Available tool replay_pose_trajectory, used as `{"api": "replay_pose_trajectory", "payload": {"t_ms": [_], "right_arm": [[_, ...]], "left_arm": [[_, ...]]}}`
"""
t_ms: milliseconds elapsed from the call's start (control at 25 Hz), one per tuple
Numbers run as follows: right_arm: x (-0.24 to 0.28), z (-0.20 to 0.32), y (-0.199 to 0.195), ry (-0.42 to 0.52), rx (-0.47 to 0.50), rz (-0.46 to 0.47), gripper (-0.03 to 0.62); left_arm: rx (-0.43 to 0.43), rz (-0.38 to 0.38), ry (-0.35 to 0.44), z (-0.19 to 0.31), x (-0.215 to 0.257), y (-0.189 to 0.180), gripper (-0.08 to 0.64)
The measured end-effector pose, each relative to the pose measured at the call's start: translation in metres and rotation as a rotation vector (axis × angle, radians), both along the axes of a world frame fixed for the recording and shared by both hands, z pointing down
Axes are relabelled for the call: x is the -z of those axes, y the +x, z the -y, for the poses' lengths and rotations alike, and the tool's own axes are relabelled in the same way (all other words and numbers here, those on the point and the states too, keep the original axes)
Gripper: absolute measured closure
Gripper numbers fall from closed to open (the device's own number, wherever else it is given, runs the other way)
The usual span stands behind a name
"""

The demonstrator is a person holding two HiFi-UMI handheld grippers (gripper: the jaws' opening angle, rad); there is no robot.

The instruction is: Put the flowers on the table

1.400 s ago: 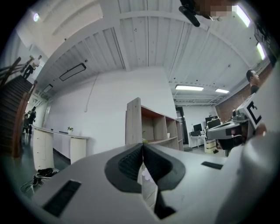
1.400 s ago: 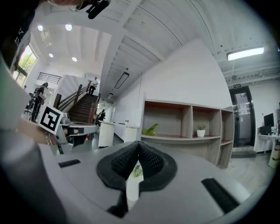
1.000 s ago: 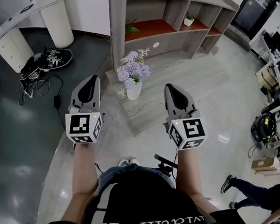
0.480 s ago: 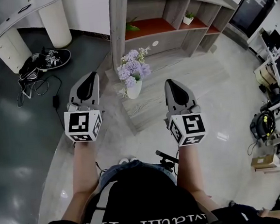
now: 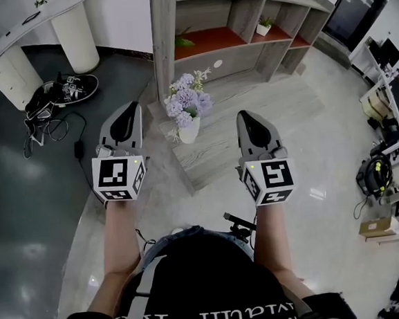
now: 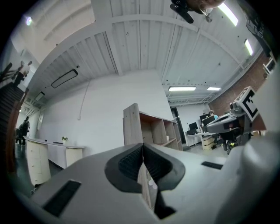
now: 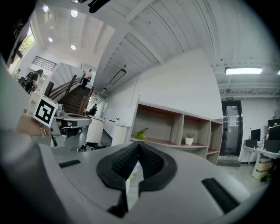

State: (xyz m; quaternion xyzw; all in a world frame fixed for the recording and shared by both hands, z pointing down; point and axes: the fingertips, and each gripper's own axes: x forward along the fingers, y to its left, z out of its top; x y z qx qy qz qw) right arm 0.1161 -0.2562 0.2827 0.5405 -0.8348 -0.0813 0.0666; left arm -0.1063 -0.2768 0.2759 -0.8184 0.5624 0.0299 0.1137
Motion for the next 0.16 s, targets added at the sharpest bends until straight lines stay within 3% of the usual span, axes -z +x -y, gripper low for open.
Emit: {"api": "replay_pose_trajectory", "payload": {"t_ms": [160], "right_arm": [[0.0088,0.0032,0.0051,0.013,-0.010,0.006,0.578]], "left_arm": [[-0.015,0.019,0.008,0.0010,0.0083,0.0053,0.549]]}}
